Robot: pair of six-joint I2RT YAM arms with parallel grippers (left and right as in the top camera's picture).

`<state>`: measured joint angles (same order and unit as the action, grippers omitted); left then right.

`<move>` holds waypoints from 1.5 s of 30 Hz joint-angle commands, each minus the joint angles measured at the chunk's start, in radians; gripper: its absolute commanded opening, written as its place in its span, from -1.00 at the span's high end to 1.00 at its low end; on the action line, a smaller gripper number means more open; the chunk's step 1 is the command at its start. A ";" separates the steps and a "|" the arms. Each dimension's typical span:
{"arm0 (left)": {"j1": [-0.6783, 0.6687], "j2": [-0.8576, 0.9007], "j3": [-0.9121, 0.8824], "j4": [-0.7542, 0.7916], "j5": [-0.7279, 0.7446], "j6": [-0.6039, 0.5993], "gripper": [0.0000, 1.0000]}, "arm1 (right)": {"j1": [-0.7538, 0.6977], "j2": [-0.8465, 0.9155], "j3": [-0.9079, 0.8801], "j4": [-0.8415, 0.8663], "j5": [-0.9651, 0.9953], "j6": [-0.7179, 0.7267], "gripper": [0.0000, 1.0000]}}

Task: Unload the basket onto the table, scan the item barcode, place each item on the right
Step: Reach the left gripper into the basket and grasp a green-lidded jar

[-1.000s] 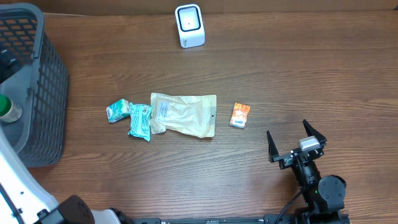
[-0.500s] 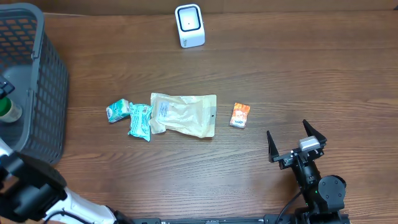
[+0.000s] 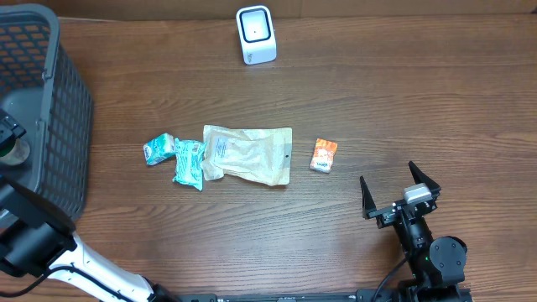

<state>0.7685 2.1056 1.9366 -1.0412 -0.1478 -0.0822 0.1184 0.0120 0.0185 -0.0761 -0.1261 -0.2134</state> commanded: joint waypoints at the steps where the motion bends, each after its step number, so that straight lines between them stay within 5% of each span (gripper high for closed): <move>1: 0.008 0.042 0.001 0.024 -0.013 0.055 -0.93 | -0.003 -0.009 -0.010 0.004 0.005 0.006 -1.00; 31: 0.003 0.098 -0.069 0.223 0.056 0.094 -0.81 | -0.003 -0.009 -0.010 0.004 0.005 0.006 -1.00; 41: 0.003 0.098 -0.068 0.207 0.063 0.094 -0.44 | -0.003 -0.009 -0.010 0.004 0.005 0.006 -1.00; 45: 0.002 0.097 -0.068 0.206 0.064 0.079 -0.05 | -0.003 -0.009 -0.010 0.004 0.005 0.006 -1.00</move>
<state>0.7685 2.1956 1.8721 -0.8330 -0.0971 0.0025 0.1184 0.0120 0.0185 -0.0761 -0.1261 -0.2134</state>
